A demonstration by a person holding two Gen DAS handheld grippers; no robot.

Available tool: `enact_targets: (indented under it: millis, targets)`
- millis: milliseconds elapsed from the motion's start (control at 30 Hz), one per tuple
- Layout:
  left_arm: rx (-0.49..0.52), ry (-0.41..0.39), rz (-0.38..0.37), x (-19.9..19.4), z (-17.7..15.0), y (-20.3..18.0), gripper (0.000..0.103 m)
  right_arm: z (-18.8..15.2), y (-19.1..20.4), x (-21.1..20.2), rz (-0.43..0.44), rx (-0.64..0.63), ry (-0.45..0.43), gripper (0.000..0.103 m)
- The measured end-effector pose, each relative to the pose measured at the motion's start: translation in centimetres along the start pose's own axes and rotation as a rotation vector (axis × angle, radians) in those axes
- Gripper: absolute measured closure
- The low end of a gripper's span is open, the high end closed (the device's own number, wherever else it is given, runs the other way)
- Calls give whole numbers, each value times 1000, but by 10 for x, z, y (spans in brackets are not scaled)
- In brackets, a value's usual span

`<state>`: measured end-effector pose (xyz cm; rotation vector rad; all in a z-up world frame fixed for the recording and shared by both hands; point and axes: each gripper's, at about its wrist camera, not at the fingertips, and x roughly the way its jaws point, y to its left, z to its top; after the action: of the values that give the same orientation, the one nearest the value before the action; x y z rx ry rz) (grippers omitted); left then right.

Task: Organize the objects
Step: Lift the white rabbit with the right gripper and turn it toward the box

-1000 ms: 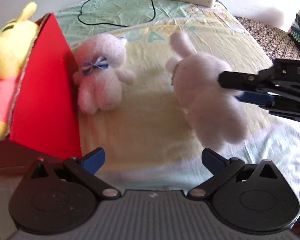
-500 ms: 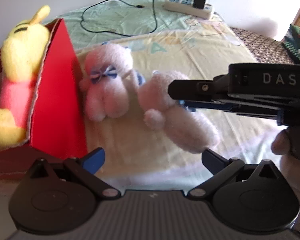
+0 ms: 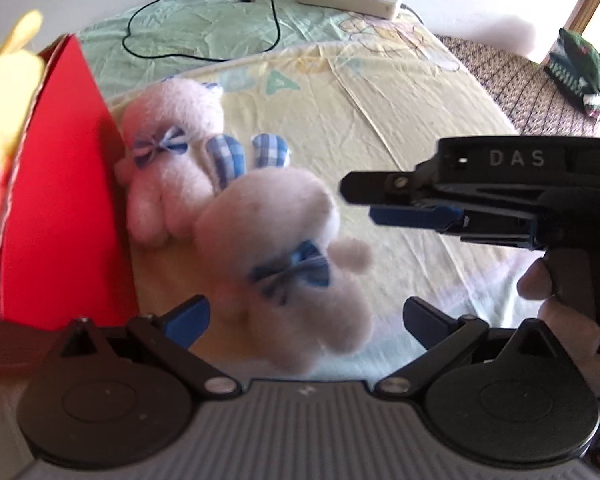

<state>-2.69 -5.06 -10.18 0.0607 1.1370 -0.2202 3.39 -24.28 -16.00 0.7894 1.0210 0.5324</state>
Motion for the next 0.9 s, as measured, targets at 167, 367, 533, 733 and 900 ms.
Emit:
enact_targets:
  millis: [167, 367, 533, 733, 900]
  targets:
    - [4, 25, 47, 12, 6, 5, 1, 0, 3, 12, 26, 0, 27, 56]
    - [-16, 46, 47, 20, 14, 11, 3, 7, 0, 14, 85, 36, 35, 56]
    - [-10, 52, 61, 25, 19, 9, 6, 2, 0, 27, 98, 40, 89, 45]
    - [-13, 76, 63, 32, 21, 9, 12, 1, -3, 32, 139, 84, 119, 47]
    - [-3, 76, 71, 33, 22, 8, 17, 1, -7, 30, 154, 109, 113, 48]
